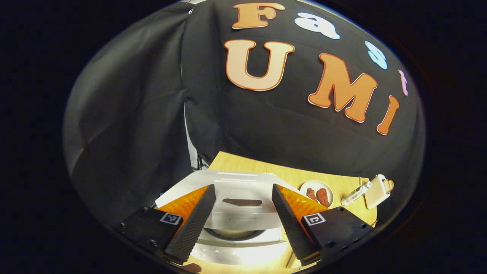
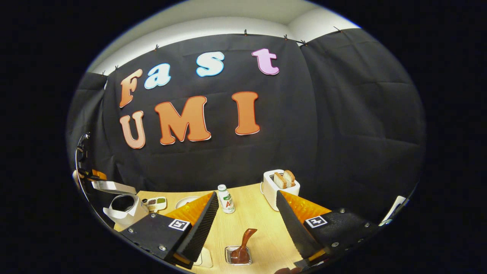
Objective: Close the left gripper, press the button to open the rice cooker; take a wooden spoon from the chopstick holder with the right hand, scoop a spoonful of rice and pour it into the rice cooker, then put the wooden spoon back into the chopstick holder.
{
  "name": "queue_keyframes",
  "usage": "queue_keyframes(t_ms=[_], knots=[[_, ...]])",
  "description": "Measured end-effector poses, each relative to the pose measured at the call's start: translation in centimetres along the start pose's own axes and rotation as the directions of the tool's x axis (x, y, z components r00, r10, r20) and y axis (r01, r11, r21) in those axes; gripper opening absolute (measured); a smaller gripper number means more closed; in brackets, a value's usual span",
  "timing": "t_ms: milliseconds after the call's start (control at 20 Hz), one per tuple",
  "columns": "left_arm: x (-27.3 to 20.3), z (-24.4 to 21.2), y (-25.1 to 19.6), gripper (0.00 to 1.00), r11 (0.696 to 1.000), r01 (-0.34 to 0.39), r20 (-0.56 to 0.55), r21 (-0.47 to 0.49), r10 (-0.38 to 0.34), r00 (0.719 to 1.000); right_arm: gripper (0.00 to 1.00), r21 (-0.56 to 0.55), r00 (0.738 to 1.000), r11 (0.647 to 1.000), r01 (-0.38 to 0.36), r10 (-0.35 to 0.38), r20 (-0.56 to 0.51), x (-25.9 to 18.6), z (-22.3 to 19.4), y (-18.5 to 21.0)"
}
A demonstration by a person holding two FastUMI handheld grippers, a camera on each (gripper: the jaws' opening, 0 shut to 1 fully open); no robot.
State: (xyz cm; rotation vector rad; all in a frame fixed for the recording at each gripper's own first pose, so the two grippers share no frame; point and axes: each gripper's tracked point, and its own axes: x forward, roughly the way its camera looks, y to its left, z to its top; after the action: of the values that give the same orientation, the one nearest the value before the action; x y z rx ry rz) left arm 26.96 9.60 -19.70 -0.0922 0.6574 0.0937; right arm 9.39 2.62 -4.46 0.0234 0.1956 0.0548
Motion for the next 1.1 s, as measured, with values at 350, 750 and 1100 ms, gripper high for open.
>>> queue_keyframes(t_ms=[350,750,1100], knots=[[0.8,-6.8,0.9,1.00,1.000,-0.019,-0.085,-0.021,0.017,0.996,0.95,-0.051,0.999,0.998,-0.038,0.040,0.037,-1.3,1.4,0.0],[2.4,-12.0,2.1,0.99,0.997,-0.033,-0.178,-0.071,0.020,0.984,0.95,-0.002,0.998,0.998,-0.062,0.062,-0.019,-1.2,-0.8,-0.4],[3.0,-13.1,3.5,1.00,0.996,-0.071,-0.215,0.061,0.082,0.973,0.95,0.010,0.996,0.996,-0.086,0.086,-0.019,-0.8,-1.3,0.3]])
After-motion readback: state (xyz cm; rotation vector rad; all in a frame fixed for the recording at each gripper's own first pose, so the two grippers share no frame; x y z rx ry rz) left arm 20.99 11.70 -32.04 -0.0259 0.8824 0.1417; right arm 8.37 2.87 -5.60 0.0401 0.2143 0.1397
